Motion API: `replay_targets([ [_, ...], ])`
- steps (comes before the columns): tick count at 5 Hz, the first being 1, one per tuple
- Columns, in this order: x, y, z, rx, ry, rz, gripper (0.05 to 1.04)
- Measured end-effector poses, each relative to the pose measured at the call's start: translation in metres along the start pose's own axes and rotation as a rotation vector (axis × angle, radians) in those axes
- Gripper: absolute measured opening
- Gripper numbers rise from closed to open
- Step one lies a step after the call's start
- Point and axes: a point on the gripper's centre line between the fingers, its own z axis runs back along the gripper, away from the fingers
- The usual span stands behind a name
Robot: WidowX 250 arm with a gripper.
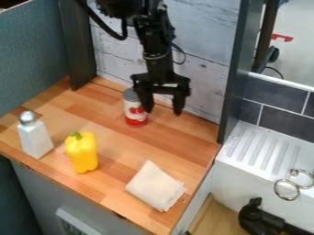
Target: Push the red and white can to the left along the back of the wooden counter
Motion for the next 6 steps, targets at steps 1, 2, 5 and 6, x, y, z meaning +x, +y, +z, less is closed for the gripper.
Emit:
replay_targets([
  [1,0.001,0.024,0.002,0.051,0.002,0.041,1.001],
  [2,0.001,0.054,0.005,0.105,-0.002,0.081,1.001],
  [5,-0.003,0.11,0.039,0.238,-0.063,0.134,1.001],
  [6,-0.009,0.107,0.047,0.223,-0.064,0.138,1.001],
])
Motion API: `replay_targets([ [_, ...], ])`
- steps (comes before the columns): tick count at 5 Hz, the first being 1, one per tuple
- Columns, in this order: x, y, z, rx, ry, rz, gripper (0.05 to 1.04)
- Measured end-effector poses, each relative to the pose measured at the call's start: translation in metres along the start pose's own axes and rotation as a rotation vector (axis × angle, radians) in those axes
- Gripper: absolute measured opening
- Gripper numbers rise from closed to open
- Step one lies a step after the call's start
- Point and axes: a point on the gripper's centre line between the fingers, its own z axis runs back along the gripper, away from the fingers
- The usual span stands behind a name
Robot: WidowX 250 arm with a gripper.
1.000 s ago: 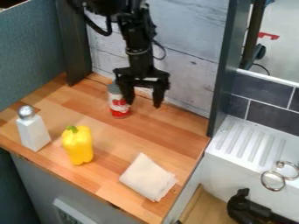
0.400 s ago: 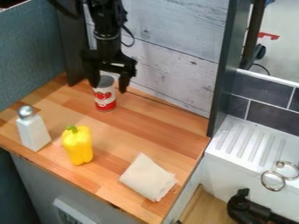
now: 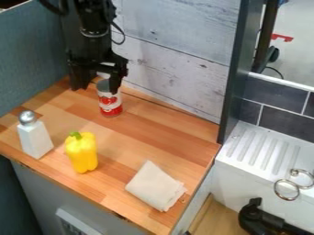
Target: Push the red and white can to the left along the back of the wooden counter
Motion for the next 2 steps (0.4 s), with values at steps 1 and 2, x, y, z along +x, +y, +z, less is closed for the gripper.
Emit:
replay_targets([
  [1,-0.021,0.0,0.031,0.003,0.022,-0.026,1.001],
  [2,-0.054,-0.021,0.047,-0.028,0.146,-0.182,1.001],
])
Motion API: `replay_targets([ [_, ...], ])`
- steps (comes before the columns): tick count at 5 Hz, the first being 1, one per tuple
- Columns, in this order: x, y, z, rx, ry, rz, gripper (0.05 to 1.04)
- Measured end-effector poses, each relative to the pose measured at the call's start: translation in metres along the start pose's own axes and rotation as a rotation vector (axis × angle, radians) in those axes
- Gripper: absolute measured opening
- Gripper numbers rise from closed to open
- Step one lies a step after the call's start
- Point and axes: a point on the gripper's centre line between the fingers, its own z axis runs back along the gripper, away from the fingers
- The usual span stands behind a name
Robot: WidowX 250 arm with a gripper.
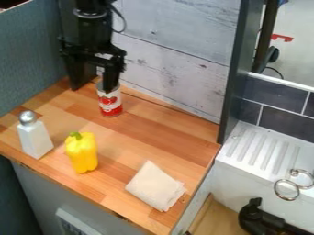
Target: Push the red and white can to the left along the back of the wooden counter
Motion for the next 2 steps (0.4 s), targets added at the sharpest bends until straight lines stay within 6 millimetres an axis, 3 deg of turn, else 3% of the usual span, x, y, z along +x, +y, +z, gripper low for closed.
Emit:
replay_targets([
  [1,-0.024,-0.026,0.007,-0.023,0.059,-0.095,1.001],
  [2,-0.043,-0.07,0.015,-0.002,0.067,-0.217,1.001],
])
